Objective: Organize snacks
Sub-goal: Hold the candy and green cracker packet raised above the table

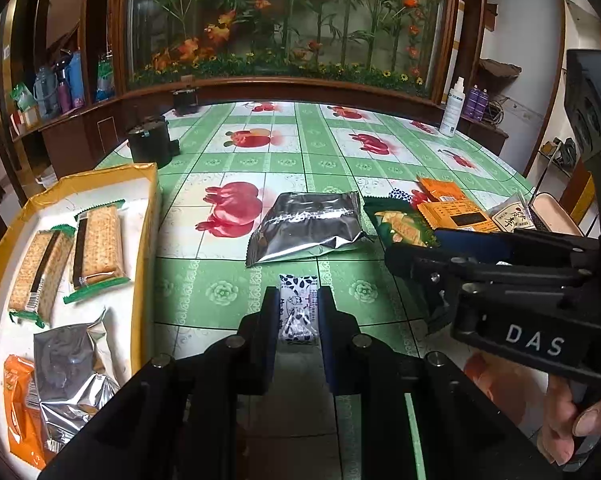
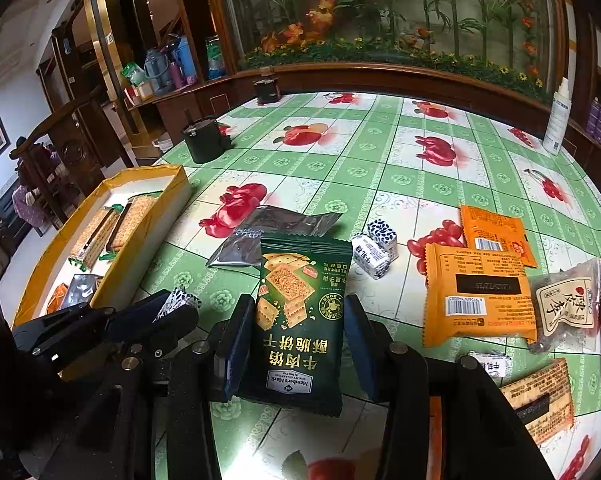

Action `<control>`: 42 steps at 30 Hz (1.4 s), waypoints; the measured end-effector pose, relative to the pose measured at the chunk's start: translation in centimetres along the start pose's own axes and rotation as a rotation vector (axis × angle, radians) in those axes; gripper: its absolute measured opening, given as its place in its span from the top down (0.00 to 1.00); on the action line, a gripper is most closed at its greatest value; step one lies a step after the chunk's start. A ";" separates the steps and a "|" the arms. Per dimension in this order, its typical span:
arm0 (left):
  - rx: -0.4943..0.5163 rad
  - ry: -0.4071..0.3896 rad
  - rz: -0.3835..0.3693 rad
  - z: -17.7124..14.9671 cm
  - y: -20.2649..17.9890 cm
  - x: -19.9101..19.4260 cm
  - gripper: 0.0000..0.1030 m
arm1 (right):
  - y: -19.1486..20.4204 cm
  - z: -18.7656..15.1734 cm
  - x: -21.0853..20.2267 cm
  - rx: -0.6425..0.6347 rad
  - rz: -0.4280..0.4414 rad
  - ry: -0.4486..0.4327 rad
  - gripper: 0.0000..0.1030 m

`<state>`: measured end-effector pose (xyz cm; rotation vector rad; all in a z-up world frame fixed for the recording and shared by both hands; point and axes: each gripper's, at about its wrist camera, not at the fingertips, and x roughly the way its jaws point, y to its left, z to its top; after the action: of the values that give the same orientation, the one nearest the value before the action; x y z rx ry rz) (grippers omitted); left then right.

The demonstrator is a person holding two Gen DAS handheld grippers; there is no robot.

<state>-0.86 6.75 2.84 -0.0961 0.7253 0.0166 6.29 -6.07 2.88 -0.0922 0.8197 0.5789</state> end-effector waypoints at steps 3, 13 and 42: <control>0.005 -0.005 0.004 0.0 0.0 -0.1 0.83 | -0.1 0.0 0.1 0.005 0.001 0.003 0.53; 0.013 -0.018 0.013 0.0 -0.1 -0.5 0.83 | -0.1 0.0 0.1 0.009 0.007 -0.001 0.53; 0.006 -0.131 -0.015 0.2 0.0 -2.6 0.83 | 0.0 0.3 -1.1 0.036 0.045 -0.084 0.53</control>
<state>-2.68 6.78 4.77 -0.0939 0.5941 0.0067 5.90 -6.52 3.91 -0.0160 0.7516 0.6065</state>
